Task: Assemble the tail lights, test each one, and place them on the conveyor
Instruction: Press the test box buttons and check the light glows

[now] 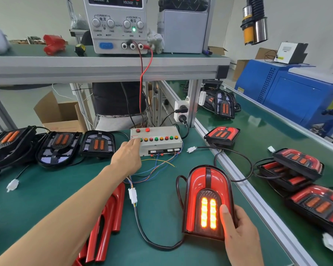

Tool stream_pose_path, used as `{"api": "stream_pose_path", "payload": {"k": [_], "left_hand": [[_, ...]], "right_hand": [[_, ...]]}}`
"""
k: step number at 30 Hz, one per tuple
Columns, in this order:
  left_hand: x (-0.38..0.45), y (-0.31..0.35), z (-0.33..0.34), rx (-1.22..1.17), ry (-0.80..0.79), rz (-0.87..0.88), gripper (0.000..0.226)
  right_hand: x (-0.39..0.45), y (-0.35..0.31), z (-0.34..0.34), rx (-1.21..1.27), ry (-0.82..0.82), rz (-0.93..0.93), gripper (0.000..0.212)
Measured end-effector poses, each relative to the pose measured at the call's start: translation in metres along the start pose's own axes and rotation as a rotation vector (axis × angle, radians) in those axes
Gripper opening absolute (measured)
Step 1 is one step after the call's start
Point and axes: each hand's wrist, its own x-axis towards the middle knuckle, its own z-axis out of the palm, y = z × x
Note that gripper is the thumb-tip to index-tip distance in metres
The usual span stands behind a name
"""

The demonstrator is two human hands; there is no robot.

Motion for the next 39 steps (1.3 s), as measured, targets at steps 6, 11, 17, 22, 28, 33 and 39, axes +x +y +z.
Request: {"api": "stream_pose_path", "payload": {"k": [6,11,17,22,28,33,39], "left_hand": [[-0.001,-0.001,0.0,0.008,0.03,0.0,0.053],[0.003,0.001,0.0,0.065,0.031,0.024,0.059],[0.01,0.012,-0.002,0.111,-0.025,-0.016,0.062],[0.013,0.014,-0.001,0.147,-0.035,-0.042,0.061],[0.013,0.016,0.001,0.161,-0.042,-0.039,0.062],[0.011,0.016,0.003,0.131,-0.009,-0.064,0.054],[0.012,0.015,0.004,0.097,0.008,-0.073,0.052]], "right_hand": [[-0.001,-0.001,0.0,0.01,-0.002,0.009,0.065],[-0.004,-0.006,-0.003,0.019,0.009,-0.013,0.056],[-0.006,-0.011,-0.004,0.021,-0.002,-0.002,0.06],[-0.007,-0.013,-0.004,0.027,-0.016,0.007,0.063],[-0.007,-0.012,-0.004,0.024,-0.017,0.005,0.064],[-0.006,-0.009,-0.004,0.033,-0.018,0.0,0.056],[-0.005,-0.008,-0.004,0.023,0.005,-0.013,0.056]]}}
